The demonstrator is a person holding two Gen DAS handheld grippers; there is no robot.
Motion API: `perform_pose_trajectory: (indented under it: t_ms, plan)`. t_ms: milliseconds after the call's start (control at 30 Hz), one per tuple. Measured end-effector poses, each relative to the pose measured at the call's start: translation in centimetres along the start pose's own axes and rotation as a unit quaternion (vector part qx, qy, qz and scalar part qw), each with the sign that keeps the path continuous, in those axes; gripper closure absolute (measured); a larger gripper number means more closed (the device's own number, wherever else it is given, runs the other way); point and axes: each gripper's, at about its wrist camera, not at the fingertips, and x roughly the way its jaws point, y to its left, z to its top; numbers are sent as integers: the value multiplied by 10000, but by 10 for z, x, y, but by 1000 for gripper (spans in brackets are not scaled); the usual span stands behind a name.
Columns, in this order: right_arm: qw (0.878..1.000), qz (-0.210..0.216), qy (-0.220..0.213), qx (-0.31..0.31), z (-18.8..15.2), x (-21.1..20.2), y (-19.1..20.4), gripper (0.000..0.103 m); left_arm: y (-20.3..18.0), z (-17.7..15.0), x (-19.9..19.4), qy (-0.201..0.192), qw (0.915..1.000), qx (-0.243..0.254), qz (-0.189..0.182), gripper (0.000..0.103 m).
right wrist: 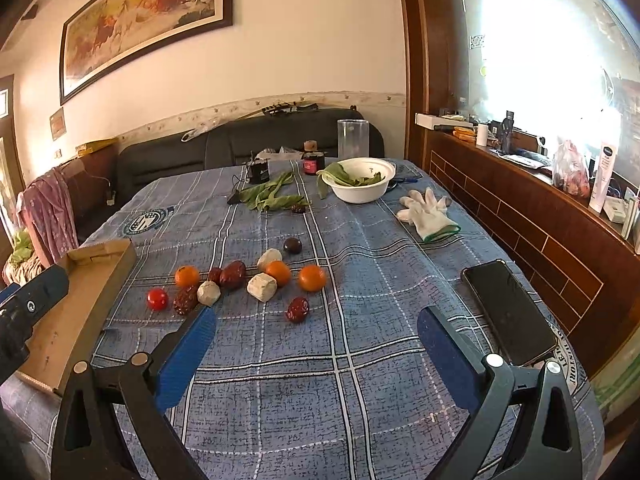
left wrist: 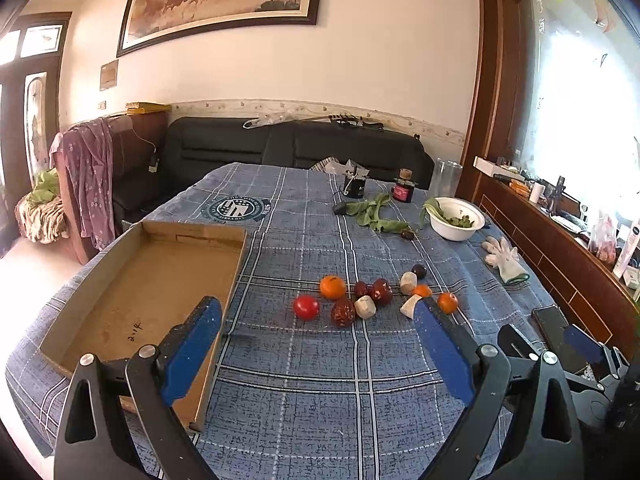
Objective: Organize fruits
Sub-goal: 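Lift both tools back, then lower them toward the mandarin oranges, then close the left gripper on a mandarin orange while the right gripper grasps another orange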
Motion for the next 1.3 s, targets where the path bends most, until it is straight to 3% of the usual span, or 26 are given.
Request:
perform_pose_trajectory:
  t_ms: [200,333,467,600,733,833,900,967,1033,1167,1300]
  plan:
    - [10000,67,-15,-46,-3,2,2,1,-2,-4,5,61,10000,56,12,1]
    - [9996,15,-148,-235,-6,4,5,1,-3,-6,12,182,9994,121,-270,1]
    - [9994,123,76,-318,-1,11,-4,1,9,-2,17,122,9993,343,35,1]
    - [9982,273,458,-272,9,22,-26,1,51,10,22,139,9995,76,290,1]
    - [9960,363,715,-395,17,36,-38,1,75,14,29,246,9992,-134,289,1]
    - [9932,592,898,-439,24,53,-39,5,72,11,41,511,9986,-141,-18,2]
    - [9908,690,1069,-461,29,70,-36,14,63,9,48,677,9969,-112,-389,10]
    - [9870,887,1240,-501,35,91,-27,24,50,10,59,937,9921,-49,-834,34]
    - [9851,994,1319,-488,40,111,-19,28,32,18,78,1236,9848,109,-1219,48]
    - [9841,1122,1356,-253,48,146,-14,29,0,35,112,1247,9857,569,-981,49]
    - [9835,1280,1269,127,44,162,-20,34,-11,36,157,1444,9834,557,-950,49]
